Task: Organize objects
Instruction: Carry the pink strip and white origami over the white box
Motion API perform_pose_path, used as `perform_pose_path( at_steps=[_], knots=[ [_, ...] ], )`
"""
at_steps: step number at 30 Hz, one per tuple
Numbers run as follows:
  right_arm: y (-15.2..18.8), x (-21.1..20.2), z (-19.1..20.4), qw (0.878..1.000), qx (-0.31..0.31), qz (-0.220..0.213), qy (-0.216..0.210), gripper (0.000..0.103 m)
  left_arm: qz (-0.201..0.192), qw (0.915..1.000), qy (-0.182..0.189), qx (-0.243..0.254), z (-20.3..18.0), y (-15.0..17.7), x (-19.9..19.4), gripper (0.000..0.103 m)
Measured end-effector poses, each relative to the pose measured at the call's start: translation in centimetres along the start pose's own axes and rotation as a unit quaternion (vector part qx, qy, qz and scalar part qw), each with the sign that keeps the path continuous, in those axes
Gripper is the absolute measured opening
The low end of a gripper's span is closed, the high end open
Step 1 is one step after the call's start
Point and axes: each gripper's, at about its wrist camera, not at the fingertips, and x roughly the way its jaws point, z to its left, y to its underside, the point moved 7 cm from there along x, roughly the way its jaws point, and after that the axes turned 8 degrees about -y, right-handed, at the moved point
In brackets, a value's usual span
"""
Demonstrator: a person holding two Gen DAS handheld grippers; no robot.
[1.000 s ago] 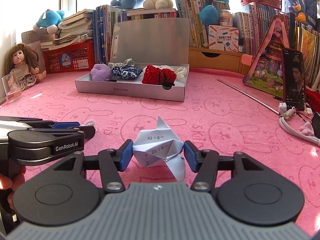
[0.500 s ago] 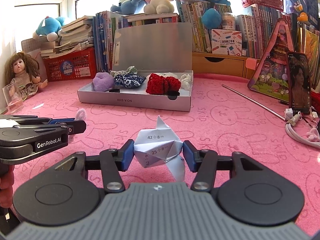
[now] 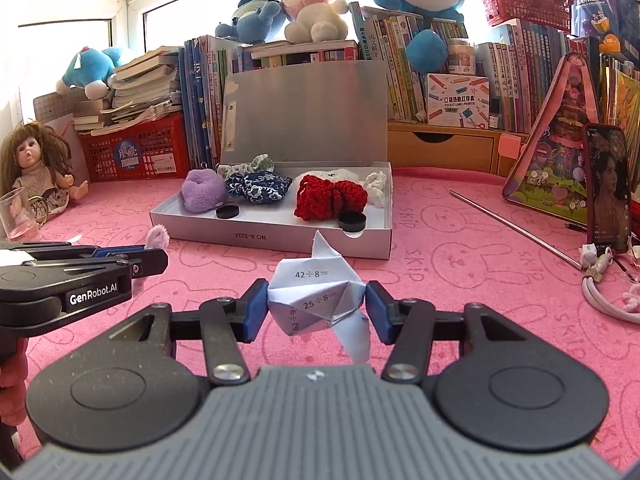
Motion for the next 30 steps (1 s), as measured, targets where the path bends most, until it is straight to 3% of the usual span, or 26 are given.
perform_pose_path(
  at_steps=[15,30],
  knots=[
    [-3.8,4.4,0.9,1.000,-0.015,-0.009,-0.002,0.057,-0.002,0.9997,0.007,-0.021,1.6,-4.1,4.8,0.012],
    [-6.1,8.2,-0.7,0.999,0.032,-0.001,-0.018,0.057,0.003,0.9990,0.024,-0.038,3.0,-6.8,9.2,0.012]
  ],
)
